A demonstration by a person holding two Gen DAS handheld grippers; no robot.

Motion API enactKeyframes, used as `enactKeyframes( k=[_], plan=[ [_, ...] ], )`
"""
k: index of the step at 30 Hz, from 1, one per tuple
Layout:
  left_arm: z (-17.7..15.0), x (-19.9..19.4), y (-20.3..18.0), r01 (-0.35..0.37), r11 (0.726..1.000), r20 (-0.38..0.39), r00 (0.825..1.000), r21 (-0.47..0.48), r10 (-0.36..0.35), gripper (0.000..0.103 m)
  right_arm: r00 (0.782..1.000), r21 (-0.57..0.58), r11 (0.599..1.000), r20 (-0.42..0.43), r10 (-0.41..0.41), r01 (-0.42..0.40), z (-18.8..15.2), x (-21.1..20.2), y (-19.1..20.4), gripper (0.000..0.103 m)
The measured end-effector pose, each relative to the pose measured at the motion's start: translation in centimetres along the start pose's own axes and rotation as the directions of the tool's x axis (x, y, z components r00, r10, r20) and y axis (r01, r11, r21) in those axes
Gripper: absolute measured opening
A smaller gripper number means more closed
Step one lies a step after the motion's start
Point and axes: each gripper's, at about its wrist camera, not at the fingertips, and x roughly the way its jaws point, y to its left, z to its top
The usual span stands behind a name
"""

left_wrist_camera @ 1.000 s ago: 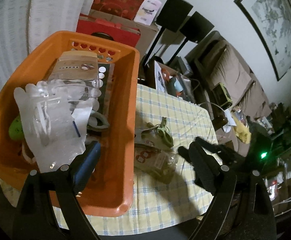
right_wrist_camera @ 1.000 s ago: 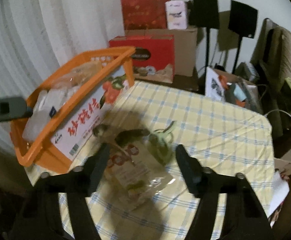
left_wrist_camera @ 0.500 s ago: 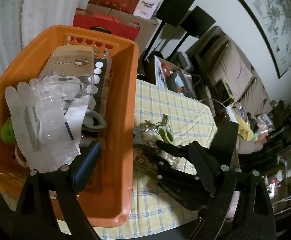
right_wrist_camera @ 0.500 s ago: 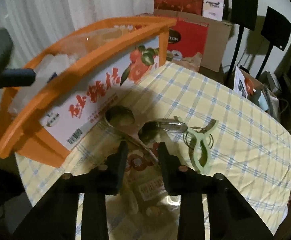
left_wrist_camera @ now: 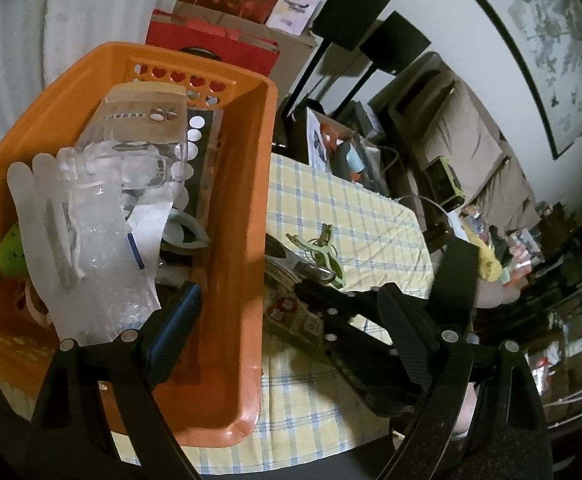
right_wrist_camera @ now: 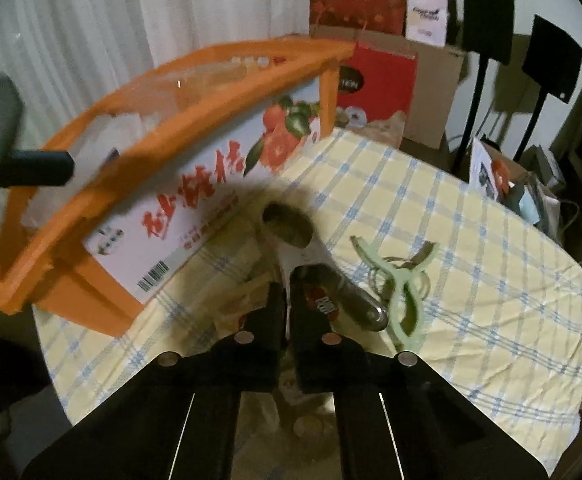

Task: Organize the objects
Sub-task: 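Lower the right gripper onto the metal scissors handle and grasp it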

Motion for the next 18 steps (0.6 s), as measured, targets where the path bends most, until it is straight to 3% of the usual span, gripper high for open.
enactKeyframes(
  k=[6,12,18],
  plan=[
    [-0.2,-0.6,-1.6,0.030,0.999,0.007,1.000,0.019,-0.031,0.088,0.997,0.024,1.000,0.070,-0.015,0.014,0.3,-4.7,-1.0,0.002],
    [-1.5,0.1,-3.8,0.079,0.996,-0.029,0.997,0.032,-0.078,0.088,0.996,0.060,0.996,0.057,-0.070,0.066,-0.9,-7.8,-2.8,0.003],
    [-3.5,2.0,-6.0,0.038,0.996,-0.061,0.998,0.082,-0.033,0.088,0.993,0.148,0.983,0.038,-0.114,0.107,-3.8,-9.4,-5.6,0.005]
  ],
)
